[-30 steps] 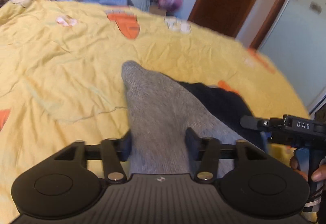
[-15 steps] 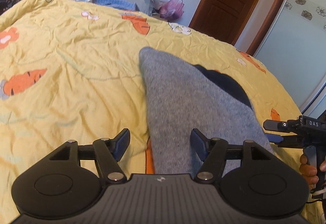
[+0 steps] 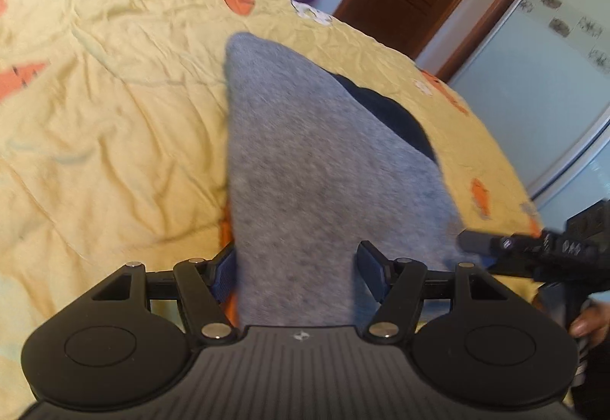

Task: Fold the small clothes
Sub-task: 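Grasp the folded sweater edge with the left gripper and straighten it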

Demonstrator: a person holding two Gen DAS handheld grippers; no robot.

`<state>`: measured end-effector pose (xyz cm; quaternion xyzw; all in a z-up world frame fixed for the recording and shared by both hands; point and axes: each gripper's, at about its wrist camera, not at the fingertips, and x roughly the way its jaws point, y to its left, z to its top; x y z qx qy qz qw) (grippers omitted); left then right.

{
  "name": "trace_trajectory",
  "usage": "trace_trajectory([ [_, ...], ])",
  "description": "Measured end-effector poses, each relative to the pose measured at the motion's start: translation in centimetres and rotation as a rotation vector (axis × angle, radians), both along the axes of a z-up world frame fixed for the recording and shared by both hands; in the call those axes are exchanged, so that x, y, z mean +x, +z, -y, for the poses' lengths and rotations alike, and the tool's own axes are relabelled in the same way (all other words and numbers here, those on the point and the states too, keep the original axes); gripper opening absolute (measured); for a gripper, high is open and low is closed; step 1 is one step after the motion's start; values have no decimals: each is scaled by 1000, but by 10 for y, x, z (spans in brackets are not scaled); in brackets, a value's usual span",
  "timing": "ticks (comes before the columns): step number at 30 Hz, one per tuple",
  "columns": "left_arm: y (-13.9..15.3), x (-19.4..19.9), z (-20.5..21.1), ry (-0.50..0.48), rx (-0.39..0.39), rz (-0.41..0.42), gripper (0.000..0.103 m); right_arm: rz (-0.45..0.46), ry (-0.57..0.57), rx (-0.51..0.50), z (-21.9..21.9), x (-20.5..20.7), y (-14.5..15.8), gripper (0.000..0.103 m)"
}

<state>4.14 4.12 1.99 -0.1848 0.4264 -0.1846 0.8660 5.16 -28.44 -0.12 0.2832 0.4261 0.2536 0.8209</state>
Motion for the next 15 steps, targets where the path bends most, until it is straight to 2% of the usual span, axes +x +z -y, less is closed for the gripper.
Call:
trace_trajectory([
  [5, -4, 2, -3, 5, -86, -43, 64, -3, 49, 16, -14, -7, -1, 71],
  [6, -4, 3, -3, 11, -88, -51, 57, -1, 47, 24, -16, -8, -1, 71],
  [7, -4, 5, -4, 17, -80, -64, 44, -1, 48, 25, -17, -8, -1, 69],
  [8, -4, 7, -4, 25, -66, -75, 39, -6, 57, 15, -20, -7, -1, 54],
  [9, -4, 8, -6, 28, -59, -84, 27, -20, 65, -11, -22, -5, -2, 31],
  [10, -2, 8, -8, 25, -57, -91, 18, -37, 65, -38, -23, -3, -2, 23],
  [12, 6, 5, -10, 7, -43, -78, 15, -46, 82, -12, -19, -3, 1, 20],
  [15, 16, -1, -2, -36, 71, -62, 14, -16, 123, -32, -17, -12, 15, 20],
])
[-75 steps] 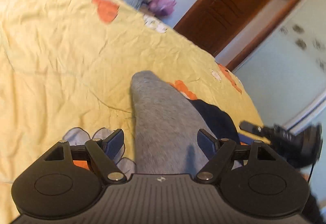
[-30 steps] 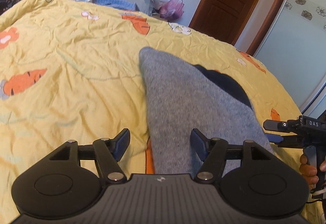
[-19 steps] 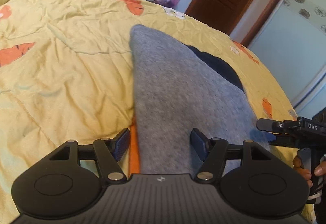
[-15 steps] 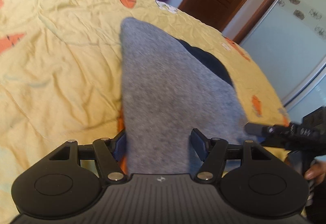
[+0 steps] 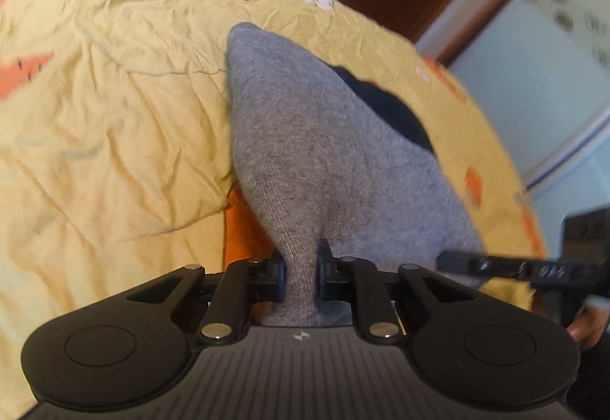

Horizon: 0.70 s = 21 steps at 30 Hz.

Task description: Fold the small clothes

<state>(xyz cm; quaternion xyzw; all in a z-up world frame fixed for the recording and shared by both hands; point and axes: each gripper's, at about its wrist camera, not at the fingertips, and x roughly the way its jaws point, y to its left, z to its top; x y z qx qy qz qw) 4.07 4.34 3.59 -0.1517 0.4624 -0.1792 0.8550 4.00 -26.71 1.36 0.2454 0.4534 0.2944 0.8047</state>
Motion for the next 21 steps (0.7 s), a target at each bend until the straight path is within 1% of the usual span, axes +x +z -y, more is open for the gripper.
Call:
trace_trajectory([
  [2, -7, -1, 8, -21, 71, 1, 15, 3, 12, -53, -2, -4, -3, 19],
  [3, -9, -4, 11, -24, 96, 18, 18, 10, 16, -86, -3, -4, -8, 19],
  [4, -6, -7, 13, -23, 115, 36, 21, 18, 10, -84, -3, -5, -13, 19],
  [5, -2, -10, 15, -23, 135, 49, 25, 20, -2, -65, -2, -6, -13, 24],
  [6, 4, -15, 16, -27, 159, 67, 33, 10, -8, -52, 0, -6, -12, 32],
  [7, 12, -23, 16, -30, 186, 101, 43, 6, -14, -45, 3, -5, -8, 37],
  [8, 20, -31, 15, -29, 208, 147, 50, 23, -24, -33, 8, -4, -1, 51],
  [9, 28, -38, 15, -23, 227, 203, 67, 59, -52, -21, 14, -2, 7, 66],
  [10, 37, -46, 16, -14, 252, 283, 80, 106, -95, -23, 21, 2, 17, 69],
  [11, 44, -51, 20, -13, 278, 351, 82, 149, -134, -32, 26, 8, 27, 69],
  [12, 48, -52, 25, -20, 299, 393, 83, 178, -166, -37, 29, 19, 34, 69],
  [13, 49, -50, 31, -27, 305, 413, 83, 192, -193, -28, 31, 31, 40, 69],
  [15, 44, -39, 40, -45, 269, 395, 83, 182, -210, 36, 30, 62, 45, 69],
  [17, 32, -30, 51, -61, 254, 366, 83, 140, -212, 86, 22, 91, 43, 69],
  [18, 26, -26, 56, -76, 254, 357, 83, 117, -200, 78, 16, 104, 41, 68],
  [21, 5, -21, 69, -92, 274, 325, 83, 56, -196, -55, -7, 135, 30, 68],
])
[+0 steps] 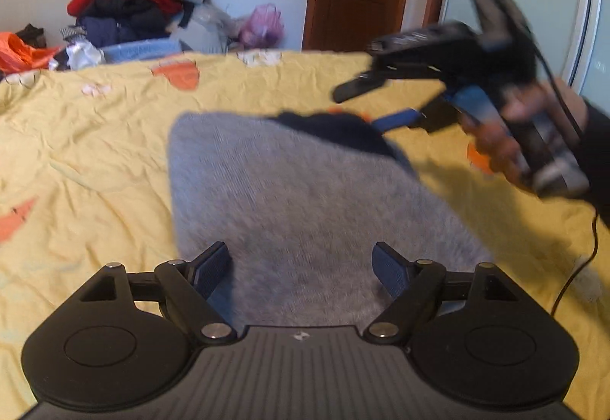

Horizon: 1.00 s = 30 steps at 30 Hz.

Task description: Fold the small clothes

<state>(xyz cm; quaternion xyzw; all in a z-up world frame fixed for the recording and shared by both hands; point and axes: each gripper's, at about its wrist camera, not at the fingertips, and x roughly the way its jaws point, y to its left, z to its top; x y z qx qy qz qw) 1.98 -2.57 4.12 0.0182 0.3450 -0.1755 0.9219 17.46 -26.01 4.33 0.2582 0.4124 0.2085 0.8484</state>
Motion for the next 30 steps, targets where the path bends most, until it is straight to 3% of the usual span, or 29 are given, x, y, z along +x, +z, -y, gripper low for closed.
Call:
trace_trajectory([
  [2, -9, 2, 4, 9, 17, -15, 83, -34, 8, -51, -9, 13, -10, 64],
  [5, -8, 2, 5, -3, 10, -19, 83, 43, 41, -104, -22, 15, -10, 13],
  [9, -9, 10, 7, -13, -19, -50, 83, 145, 75, -188, -28, 21, 4, 11],
  [11, -17, 16, 11, 5, -8, -74, 86, 137, 58, -247, -23, 32, -1, 10],
  [12, -20, 16, 17, 4, 39, -57, 89, 92, 48, -267, -21, 39, -12, 10],
  [13, -23, 15, 23, -5, 88, -37, 91, 28, 52, -252, -18, 43, -25, 10],
  [14, -24, 13, 24, -9, 106, -26, 91, 30, 44, -223, -15, 40, -31, 11],
  [17, -7, 7, 18, -39, 88, -17, 91, 47, 3, -178, -5, 26, -24, 21],
  [21, 30, 16, 13, -28, 52, 150, 92, 217, -45, -158, -4, -10, 11, 26],
  [23, 34, 43, 18, -23, 50, 155, 92, 235, -3, -130, -17, -14, 18, 30],
  [25, 21, 73, 24, -14, 55, 102, 92, 217, 50, -134, -38, -7, 16, 39],
  [27, 1, 97, 29, -16, 82, 2, 92, 167, 89, -148, -56, 5, 4, 40],
  [28, -8, 101, 30, -14, 115, -3, 93, 136, 103, -164, -62, 11, -4, 40],
  [29, -15, 99, 31, -21, 154, 32, 93, 108, 111, -202, -66, 15, -13, 38],
  [30, -19, 95, 31, -35, 169, 54, 94, 101, 109, -230, -65, 17, -22, 27],
])
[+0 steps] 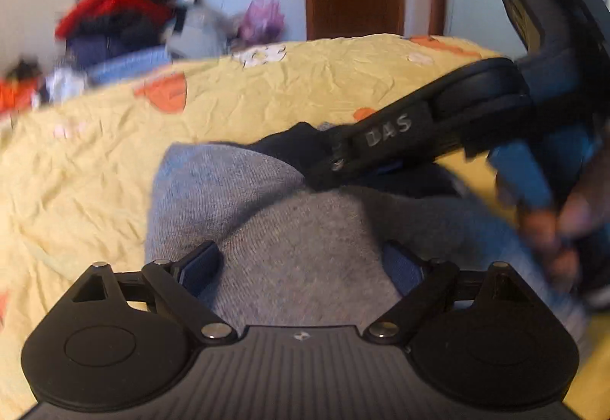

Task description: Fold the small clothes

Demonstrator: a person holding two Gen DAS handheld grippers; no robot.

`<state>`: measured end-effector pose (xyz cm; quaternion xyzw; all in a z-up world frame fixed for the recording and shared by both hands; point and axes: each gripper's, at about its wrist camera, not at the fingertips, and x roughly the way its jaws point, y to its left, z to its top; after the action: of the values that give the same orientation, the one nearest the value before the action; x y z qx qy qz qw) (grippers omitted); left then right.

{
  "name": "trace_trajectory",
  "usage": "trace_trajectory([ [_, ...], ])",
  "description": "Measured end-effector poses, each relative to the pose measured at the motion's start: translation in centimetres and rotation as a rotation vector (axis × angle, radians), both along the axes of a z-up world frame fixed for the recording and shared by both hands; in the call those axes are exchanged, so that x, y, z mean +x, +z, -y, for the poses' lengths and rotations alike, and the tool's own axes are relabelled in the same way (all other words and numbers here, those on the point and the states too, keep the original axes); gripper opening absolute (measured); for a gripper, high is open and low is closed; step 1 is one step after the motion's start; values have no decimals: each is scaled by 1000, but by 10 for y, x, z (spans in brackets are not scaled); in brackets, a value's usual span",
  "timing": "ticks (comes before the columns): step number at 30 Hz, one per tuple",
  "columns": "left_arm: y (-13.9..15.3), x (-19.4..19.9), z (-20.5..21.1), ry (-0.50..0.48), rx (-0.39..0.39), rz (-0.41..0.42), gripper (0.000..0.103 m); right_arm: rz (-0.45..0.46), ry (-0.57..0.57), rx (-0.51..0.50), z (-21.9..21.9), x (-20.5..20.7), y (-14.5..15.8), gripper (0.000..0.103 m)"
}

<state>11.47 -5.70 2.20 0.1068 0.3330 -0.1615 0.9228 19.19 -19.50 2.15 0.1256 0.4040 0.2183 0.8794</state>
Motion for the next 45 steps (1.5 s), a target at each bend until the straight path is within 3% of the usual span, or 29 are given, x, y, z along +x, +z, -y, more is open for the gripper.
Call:
trace_trajectory([
  [3, -2, 2, -3, -2, -18, -3, 95, 3, -44, 79, 21, -6, -13, 7],
  [5, -3, 0, -2, -1, -12, 4, 96, 4, -46, 114, 26, -9, -18, 6],
  [7, -5, 3, -3, 0, -15, 9, 97, 16, -34, 78, 23, -13, -12, 6],
  [8, -5, 2, -2, 3, -17, 12, 97, 19, -41, 54, 21, -16, -6, 8],
  [9, -6, 1, -3, 4, -18, 16, 97, 29, -54, 48, 21, -22, 2, 22],
  [12, -6, 2, -3, 3, -18, 22, 97, 109, -51, 106, 24, -47, 24, 49],
  [14, -6, 2, -2, 2, -16, 21, 97, 110, -6, 126, 18, -58, 27, 57],
  [17, -6, 0, -3, 0, -14, 25, 97, 7, 12, 91, 13, -53, 5, 55],
  [20, -5, -2, -2, 3, -13, 31, 97, 52, 11, 126, 20, -55, -6, 50],
  [23, 7, -14, -4, 37, -19, 44, 96, 14, 13, 101, 19, -54, 6, 50],
  [25, 19, -36, -16, 40, -69, 63, 97, 0, -25, 128, 27, -62, 18, 52],
  [28, 24, -70, -36, 89, -96, 75, 97, 58, -15, 169, 38, -95, 33, 55],
  [31, 16, -86, -62, 164, -148, -24, 97, 68, -36, 163, 53, -123, 30, 58],
  [34, 9, -91, -82, 218, -263, -147, 96, -8, -51, 130, 65, -138, 16, 60],
  [37, 10, -93, -82, 184, -306, -170, 96, -49, -32, 144, 66, -149, 8, 60],
  [39, 17, -102, -71, 122, -255, -120, 96, -52, -8, 145, 61, -155, 10, 60],
  [42, 24, -126, -49, -1, -85, -1, 97, -50, 19, 163, 58, -160, 19, 60],
  [45, 17, -141, -33, -74, 35, 42, 97, -76, 39, 152, 56, -160, 20, 60],
])
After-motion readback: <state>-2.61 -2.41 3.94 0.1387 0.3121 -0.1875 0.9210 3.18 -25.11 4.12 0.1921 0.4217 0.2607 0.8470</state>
